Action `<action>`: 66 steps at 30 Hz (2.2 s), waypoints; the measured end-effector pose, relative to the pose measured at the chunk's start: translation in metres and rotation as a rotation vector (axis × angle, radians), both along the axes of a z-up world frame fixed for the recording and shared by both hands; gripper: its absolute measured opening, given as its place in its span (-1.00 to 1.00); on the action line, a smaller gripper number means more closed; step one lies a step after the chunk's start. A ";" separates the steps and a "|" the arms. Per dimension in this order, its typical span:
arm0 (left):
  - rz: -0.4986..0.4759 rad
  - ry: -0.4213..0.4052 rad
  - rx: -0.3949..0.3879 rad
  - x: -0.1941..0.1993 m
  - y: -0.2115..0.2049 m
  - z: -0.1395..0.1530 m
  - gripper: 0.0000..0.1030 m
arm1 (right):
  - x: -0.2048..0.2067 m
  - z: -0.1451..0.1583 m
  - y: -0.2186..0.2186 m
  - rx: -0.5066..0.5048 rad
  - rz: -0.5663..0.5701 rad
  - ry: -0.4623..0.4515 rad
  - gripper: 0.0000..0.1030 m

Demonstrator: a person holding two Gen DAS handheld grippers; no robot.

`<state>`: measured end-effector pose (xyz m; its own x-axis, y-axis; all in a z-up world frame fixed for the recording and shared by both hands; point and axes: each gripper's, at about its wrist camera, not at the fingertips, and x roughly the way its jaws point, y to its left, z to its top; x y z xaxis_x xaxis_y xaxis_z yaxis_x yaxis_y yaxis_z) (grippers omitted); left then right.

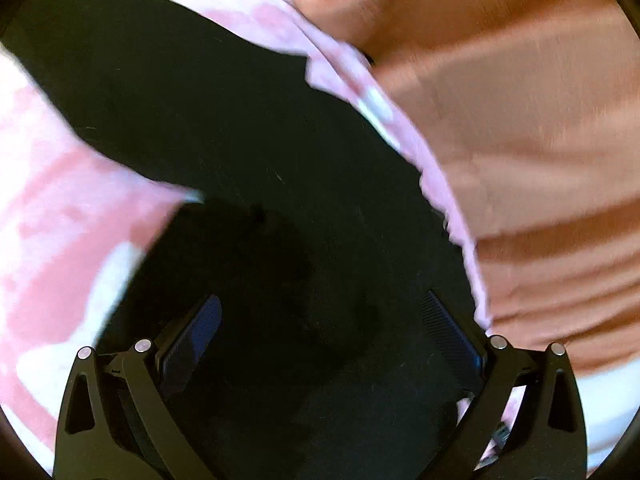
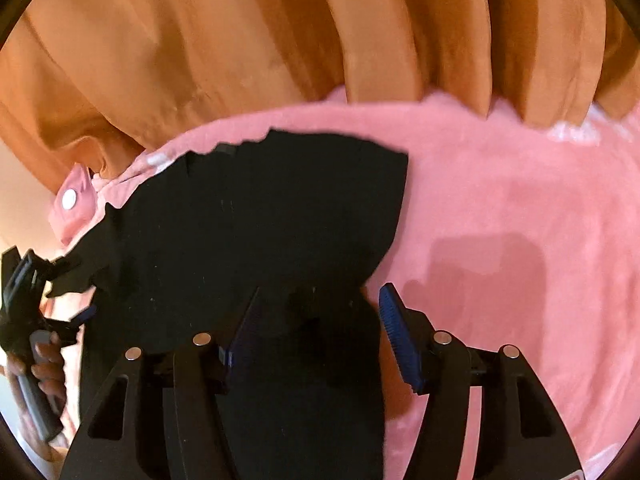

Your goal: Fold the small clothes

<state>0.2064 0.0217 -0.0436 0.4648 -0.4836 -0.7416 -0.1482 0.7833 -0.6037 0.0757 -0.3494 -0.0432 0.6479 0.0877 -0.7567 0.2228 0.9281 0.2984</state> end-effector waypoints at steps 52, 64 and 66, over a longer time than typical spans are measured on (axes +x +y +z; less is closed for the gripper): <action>-0.067 -0.083 0.248 0.015 -0.004 -0.001 -0.96 | 0.010 -0.033 -0.053 -0.161 -0.112 0.003 -0.90; -0.199 -0.109 0.117 0.008 -0.048 0.003 -0.41 | -0.007 0.003 -0.049 -0.180 -0.092 -0.028 -0.38; -0.229 -0.119 0.142 0.012 -0.051 0.006 -0.93 | -0.001 -0.002 -0.048 -0.179 -0.101 -0.012 -0.38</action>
